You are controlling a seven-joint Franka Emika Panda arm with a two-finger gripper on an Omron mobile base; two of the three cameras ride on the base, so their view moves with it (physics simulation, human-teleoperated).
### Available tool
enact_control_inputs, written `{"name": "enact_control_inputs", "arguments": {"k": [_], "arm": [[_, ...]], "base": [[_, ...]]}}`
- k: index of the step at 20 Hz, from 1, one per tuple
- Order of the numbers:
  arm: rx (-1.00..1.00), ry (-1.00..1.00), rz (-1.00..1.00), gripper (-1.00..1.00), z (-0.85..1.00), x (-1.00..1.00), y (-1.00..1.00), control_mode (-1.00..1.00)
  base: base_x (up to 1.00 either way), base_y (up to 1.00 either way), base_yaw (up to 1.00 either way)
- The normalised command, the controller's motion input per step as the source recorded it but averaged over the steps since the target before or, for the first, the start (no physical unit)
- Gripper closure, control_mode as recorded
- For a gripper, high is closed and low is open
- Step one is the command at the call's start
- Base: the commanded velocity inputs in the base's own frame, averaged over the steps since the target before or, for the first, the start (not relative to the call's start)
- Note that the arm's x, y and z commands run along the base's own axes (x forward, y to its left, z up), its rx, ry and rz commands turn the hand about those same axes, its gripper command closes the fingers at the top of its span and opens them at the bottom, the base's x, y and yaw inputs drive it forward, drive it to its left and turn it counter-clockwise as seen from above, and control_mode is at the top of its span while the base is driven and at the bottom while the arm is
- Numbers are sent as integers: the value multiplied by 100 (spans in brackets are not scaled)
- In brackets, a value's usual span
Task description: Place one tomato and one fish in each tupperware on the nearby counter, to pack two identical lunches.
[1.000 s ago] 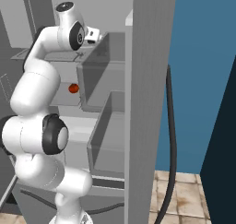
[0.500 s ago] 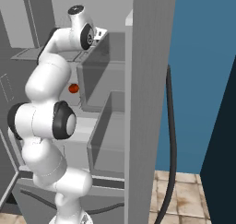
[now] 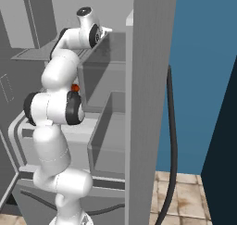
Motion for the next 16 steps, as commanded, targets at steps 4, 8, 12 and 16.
{"name": "enact_control_inputs", "arguments": {"k": [4,8,12,16], "arm": [[0,0,0,-100,0,65,0,-100],[0,0,0,-100,-4,54,0,-100],[0,1,0,-100,-23,12,0,-100],[0,1,-2,-100,-26,-13,-3,-100]], "base": [[0,0,0],[0,0,0],[0,0,0],[0,0,0]]}}
